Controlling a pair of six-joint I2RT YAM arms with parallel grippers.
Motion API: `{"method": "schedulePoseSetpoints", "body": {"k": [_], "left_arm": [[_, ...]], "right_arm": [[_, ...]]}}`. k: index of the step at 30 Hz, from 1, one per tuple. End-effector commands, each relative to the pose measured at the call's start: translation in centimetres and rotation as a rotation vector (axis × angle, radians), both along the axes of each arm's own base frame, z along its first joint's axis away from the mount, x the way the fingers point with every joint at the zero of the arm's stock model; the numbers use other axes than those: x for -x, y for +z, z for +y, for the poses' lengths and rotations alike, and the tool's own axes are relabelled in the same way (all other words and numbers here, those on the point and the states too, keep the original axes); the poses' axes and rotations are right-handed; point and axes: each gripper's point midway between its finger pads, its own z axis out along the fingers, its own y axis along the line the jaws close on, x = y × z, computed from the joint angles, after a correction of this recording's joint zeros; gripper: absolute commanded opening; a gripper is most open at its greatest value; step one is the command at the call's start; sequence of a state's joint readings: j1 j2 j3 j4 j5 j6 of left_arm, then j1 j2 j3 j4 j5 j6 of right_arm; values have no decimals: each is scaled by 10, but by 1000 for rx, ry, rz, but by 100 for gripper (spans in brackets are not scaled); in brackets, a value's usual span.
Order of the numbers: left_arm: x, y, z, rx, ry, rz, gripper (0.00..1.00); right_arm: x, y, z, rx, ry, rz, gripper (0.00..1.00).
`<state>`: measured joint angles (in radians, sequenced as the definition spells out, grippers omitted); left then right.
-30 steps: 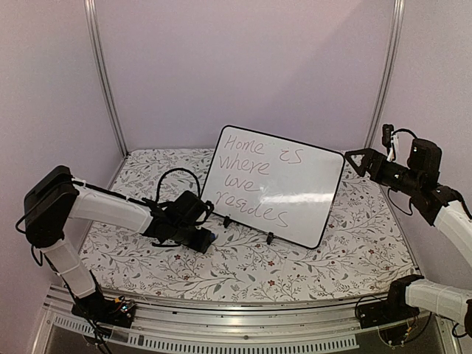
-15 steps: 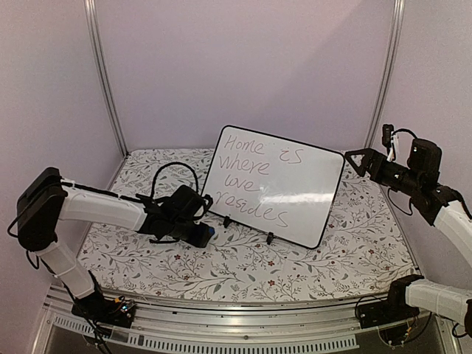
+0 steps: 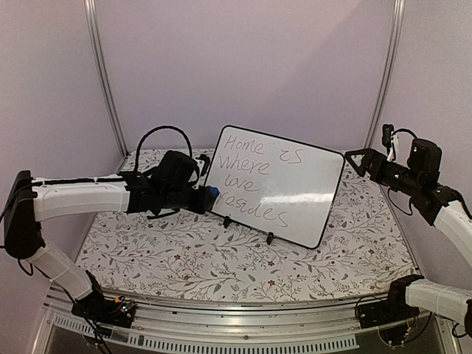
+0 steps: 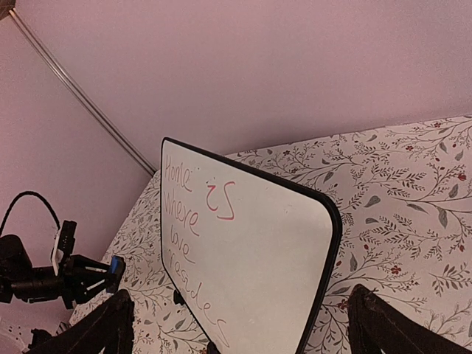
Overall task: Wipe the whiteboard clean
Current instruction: Pick up the whiteboard from the Whiteboard stand.
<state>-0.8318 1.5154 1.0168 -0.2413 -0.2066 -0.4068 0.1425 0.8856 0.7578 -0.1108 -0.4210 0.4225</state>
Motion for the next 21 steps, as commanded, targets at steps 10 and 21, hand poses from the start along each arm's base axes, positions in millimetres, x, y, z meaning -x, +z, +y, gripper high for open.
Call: {"method": "schedulePoseSetpoints", "body": {"k": [10,21], "left_arm": [[-48,107,-7,125,-19,-273,21],[-91,151,-18,208,-5,-416,10]], "right_arm": [[-2,-12,-5,24,-21,8,99],[-11,-49,-9,79,-43,78,99]]}}
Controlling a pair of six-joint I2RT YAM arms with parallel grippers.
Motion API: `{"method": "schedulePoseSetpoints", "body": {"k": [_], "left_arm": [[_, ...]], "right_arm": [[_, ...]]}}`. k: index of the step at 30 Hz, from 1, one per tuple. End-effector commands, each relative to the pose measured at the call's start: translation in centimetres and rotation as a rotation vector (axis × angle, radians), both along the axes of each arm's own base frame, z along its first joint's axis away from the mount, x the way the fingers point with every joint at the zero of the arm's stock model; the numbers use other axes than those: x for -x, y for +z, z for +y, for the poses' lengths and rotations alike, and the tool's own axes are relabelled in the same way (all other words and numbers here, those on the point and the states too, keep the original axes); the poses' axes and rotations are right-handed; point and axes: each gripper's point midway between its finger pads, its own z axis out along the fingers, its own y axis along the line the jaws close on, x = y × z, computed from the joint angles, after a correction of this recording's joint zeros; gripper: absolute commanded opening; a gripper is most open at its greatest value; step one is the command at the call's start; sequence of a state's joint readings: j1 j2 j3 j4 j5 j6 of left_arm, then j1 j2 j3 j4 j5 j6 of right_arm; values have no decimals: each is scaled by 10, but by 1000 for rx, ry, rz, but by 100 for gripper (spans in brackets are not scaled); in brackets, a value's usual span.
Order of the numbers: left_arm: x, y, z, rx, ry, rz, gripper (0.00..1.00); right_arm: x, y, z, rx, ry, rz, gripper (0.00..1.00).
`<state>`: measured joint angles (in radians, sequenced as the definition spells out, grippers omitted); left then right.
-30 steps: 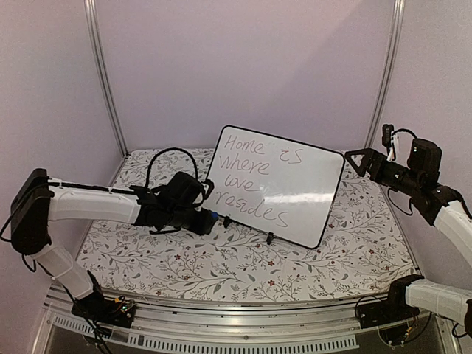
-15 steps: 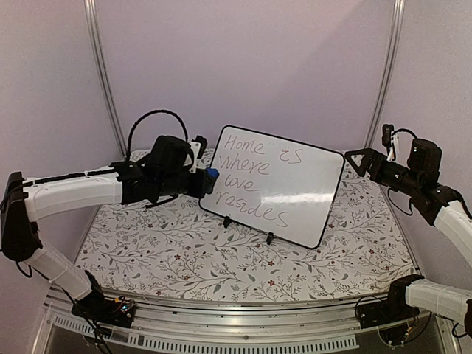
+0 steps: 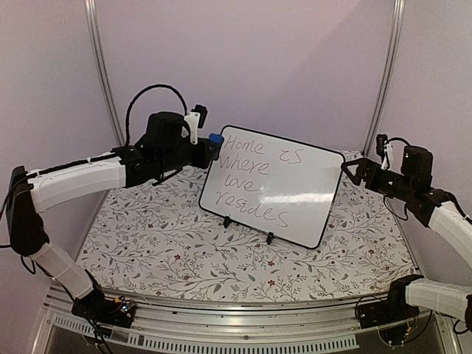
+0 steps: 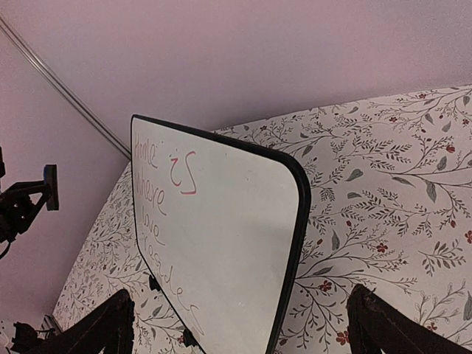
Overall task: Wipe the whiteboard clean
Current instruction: Pick up the whiteboard from the Whiteboard stand.
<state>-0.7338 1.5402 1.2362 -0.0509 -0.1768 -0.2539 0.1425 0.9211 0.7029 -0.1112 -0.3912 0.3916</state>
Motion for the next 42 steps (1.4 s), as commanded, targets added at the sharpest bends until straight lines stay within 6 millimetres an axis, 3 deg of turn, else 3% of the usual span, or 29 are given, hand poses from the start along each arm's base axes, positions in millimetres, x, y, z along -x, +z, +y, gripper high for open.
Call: {"method": "schedulePoseSetpoints", "body": {"k": [1,6,18,29,36,42], "left_arm": [[-24,26,-4,39,7,-94,11],[-41,27,1,45,22,-132,11],[-70,31,7,139,-85,-145,11],[-53,22,6,184,-167,-126,11],[-45,10,4,195,-197,-104,11],[-41,11,6,201,-199,-98,10]], "right_arm": [[-8,-13,-6,35,-25,6,99],[-24,-20,2,8,0,14,99],[-58,-3,32,-36,167,-99,99],[-62,-11,59,-73,359,-168,94],[-54,-19,70,-114,470,-189,84],[-41,-20,77,-159,542,-185,61]]}}
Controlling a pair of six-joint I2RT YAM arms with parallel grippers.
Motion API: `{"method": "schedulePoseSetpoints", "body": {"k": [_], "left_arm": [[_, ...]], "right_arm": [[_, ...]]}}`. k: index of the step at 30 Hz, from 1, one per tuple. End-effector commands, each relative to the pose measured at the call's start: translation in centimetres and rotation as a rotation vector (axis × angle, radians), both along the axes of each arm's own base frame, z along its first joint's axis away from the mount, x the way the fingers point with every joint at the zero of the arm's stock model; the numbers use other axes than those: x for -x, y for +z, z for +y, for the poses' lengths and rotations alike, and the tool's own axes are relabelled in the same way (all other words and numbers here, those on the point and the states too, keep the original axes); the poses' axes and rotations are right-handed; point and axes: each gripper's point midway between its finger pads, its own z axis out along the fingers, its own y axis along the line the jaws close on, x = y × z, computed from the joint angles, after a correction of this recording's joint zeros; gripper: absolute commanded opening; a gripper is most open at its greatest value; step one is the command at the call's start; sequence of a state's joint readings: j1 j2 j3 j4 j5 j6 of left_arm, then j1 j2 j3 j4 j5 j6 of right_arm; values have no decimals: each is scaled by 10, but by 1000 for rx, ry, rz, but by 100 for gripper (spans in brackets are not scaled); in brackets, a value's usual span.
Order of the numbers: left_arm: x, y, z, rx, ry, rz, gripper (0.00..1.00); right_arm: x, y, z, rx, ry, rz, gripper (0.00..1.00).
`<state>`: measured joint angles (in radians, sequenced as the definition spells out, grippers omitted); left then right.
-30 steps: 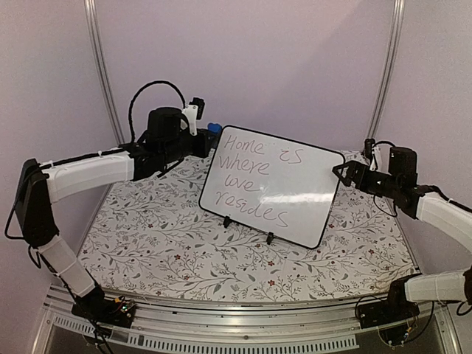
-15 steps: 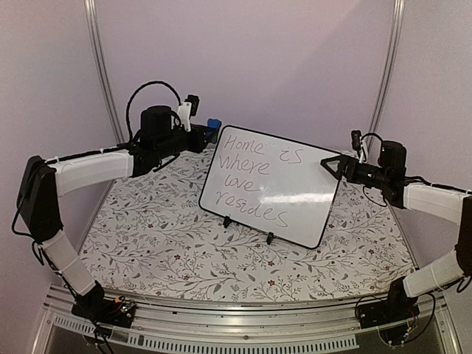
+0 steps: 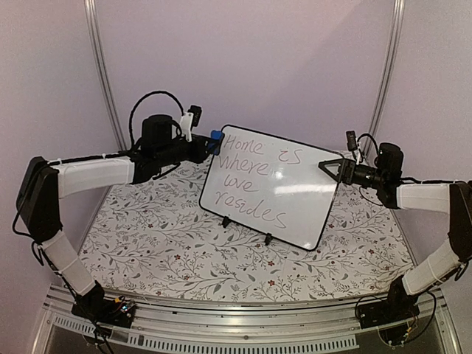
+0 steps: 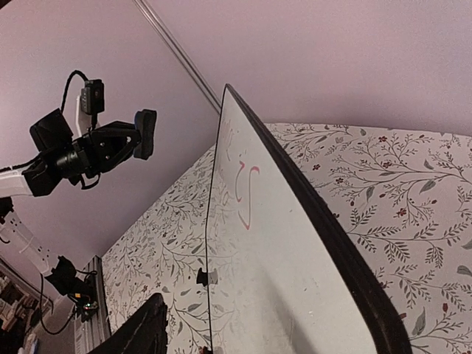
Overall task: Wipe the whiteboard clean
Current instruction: Pick up the whiteboard from the Whiteboard stand.
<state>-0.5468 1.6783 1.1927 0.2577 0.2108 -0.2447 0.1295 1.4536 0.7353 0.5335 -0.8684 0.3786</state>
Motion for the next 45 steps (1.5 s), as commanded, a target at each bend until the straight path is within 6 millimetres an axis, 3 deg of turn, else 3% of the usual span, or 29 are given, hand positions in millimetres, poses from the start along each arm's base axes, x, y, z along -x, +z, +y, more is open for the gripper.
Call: {"method": "schedulePoseSetpoints", "body": {"k": [1,7,12,15,26,37,45], "left_arm": [[7,27,6,48,-5,-53,9],[11,29,10,58,7,-63,9],[8,30,11,58,19,-56,10],[3,26,11,35,36,-24,8],[19,27,23,8,40,27,4],[33,40,28,-25,18,33,3],[43,39,29,-49,-17,-14,2]], "right_arm": [[15,8,8,-34,87,-52,59],[24,14,9,-37,105,-74,41],[33,16,18,-37,132,-81,12],[39,17,21,-36,139,-82,0],[60,29,36,-4,148,-76,0],[40,32,40,79,89,79,0],[55,32,45,77,131,66,0]]}}
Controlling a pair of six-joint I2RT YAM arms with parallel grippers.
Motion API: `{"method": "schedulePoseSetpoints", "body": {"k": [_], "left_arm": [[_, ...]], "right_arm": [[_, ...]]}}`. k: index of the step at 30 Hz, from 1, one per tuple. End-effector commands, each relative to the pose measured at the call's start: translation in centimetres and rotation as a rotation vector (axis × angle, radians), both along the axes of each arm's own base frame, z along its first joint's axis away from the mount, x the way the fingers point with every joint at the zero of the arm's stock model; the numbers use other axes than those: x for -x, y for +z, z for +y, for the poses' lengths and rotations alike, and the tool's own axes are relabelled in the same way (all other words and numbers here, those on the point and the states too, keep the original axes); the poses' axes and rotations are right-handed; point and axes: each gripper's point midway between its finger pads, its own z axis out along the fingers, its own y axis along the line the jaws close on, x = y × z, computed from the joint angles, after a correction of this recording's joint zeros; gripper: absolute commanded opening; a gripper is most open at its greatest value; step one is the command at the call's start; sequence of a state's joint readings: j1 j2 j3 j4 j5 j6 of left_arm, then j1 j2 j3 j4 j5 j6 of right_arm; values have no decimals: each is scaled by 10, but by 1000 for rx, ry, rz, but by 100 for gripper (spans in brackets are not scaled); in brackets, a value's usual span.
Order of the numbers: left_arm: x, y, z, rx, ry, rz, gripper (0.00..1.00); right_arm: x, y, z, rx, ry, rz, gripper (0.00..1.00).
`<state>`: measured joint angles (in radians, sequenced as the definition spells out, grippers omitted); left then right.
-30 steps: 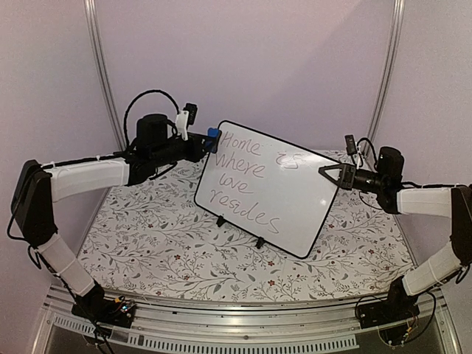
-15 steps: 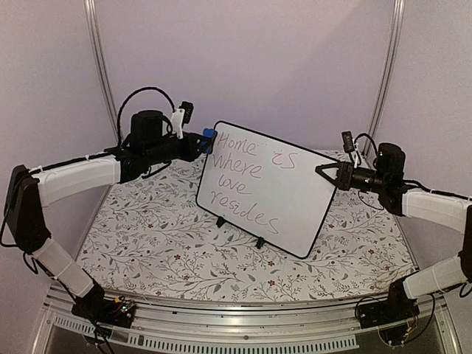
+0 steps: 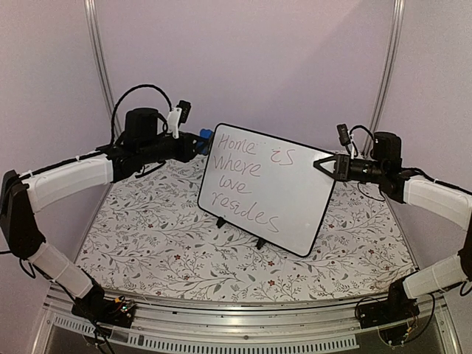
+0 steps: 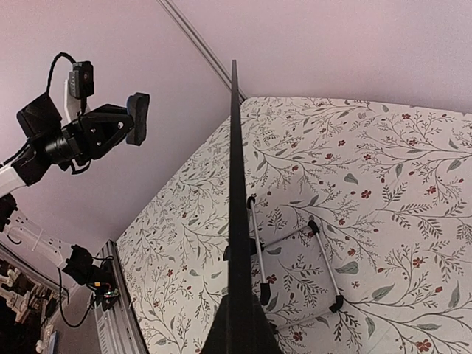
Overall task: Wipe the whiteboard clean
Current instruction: Pick up the whiteboard from the Whiteboard stand.
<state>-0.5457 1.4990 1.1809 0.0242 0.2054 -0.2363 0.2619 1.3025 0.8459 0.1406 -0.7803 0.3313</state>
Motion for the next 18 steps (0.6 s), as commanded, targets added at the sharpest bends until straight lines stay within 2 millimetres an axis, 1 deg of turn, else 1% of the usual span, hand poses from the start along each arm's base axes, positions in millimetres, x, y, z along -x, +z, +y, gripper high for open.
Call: {"method": "schedulePoseSetpoints", "body": {"k": [1,4,6,10,14,18], "left_arm": [[5,11,4,-8,-22,-75,2],[-5,8,3,-28,-6,-75,3],[-13,11,2,-44,16,-83,3],[-24,15,2,-61,38,-101,4],[-24,12,1,-62,37,-90,2],[-18,6,9,-50,65,-66,0]], "right_arm": [[22,6,13,2,93,-19,0],[29,10,20,6,121,-41,0],[32,12,21,11,129,-55,0],[37,7,23,12,148,-43,0],[45,8,26,7,169,-47,0],[46,8,21,22,135,-54,0]]}}
